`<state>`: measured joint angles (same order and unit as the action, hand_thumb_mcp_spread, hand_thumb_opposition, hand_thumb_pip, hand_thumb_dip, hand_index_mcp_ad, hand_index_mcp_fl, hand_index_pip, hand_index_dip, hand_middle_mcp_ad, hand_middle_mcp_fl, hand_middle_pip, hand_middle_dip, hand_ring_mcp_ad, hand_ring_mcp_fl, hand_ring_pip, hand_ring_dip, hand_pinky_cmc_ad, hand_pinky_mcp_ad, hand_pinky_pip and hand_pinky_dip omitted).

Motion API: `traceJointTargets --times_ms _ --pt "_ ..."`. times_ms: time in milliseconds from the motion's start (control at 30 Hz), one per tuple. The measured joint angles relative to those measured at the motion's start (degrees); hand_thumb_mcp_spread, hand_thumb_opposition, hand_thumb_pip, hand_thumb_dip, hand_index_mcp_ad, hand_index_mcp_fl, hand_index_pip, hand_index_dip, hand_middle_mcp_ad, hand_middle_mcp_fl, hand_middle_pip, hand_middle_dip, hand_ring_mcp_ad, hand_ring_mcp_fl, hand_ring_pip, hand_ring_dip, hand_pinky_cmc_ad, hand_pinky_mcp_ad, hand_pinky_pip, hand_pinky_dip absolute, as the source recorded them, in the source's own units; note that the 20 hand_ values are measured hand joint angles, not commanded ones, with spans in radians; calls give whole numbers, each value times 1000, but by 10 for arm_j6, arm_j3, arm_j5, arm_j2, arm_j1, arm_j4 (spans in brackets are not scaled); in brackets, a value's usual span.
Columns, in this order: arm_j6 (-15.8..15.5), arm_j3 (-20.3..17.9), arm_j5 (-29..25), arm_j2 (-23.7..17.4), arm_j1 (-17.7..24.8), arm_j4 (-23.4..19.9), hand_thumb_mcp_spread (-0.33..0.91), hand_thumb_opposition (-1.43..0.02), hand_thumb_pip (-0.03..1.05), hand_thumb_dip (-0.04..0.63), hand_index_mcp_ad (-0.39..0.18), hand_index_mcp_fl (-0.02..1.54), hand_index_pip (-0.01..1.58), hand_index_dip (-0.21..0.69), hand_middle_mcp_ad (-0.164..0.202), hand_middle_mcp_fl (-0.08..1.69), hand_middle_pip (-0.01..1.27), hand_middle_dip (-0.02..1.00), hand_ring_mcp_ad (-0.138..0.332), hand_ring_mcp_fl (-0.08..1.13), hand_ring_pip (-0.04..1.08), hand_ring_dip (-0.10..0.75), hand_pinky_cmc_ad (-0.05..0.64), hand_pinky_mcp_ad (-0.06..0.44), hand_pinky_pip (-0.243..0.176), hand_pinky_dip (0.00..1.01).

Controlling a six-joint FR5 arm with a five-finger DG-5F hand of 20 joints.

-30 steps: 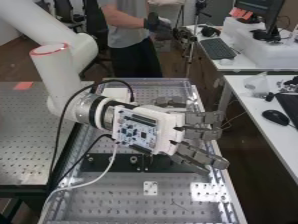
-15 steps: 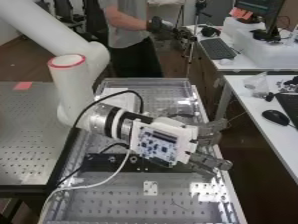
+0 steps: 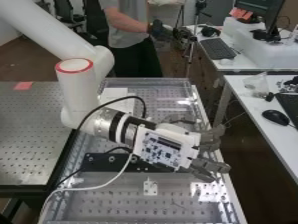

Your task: Grab the chopstick and place it in the clear container

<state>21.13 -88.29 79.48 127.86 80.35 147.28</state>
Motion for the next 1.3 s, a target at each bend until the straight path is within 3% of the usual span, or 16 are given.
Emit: traceJointTargets --times_ms 300,433,467,667,767,1133,1300 --pt "-7 12 -3 10 -1 23 417 -812 740 340 -131 438 761 187 75 649 126 653 148 171 105 209 297 248 -124 124" --pt "-13 18 3 14 -1 31 456 -812 672 339 -134 410 805 187 75 661 229 656 136 215 99 255 297 250 -120 124" --pt "-15 20 3 14 -1 33 468 -812 672 339 -134 394 805 187 75 658 248 656 115 211 98 253 297 248 -120 124" --pt "-28 30 8 18 -2 47 473 -810 658 339 -138 387 771 206 77 656 328 656 105 246 105 326 293 248 -120 124" --pt "-30 35 7 20 -4 55 483 -810 602 337 -138 393 738 206 75 681 337 656 103 260 106 330 281 248 -120 124" --pt "-31 41 24 22 -7 65 534 -810 590 326 -154 487 730 218 79 759 346 654 91 326 105 340 283 251 -108 134" --pt "-11 36 33 23 -8 55 534 -810 574 326 -154 529 730 218 77 787 346 654 86 326 105 342 283 251 -106 136"
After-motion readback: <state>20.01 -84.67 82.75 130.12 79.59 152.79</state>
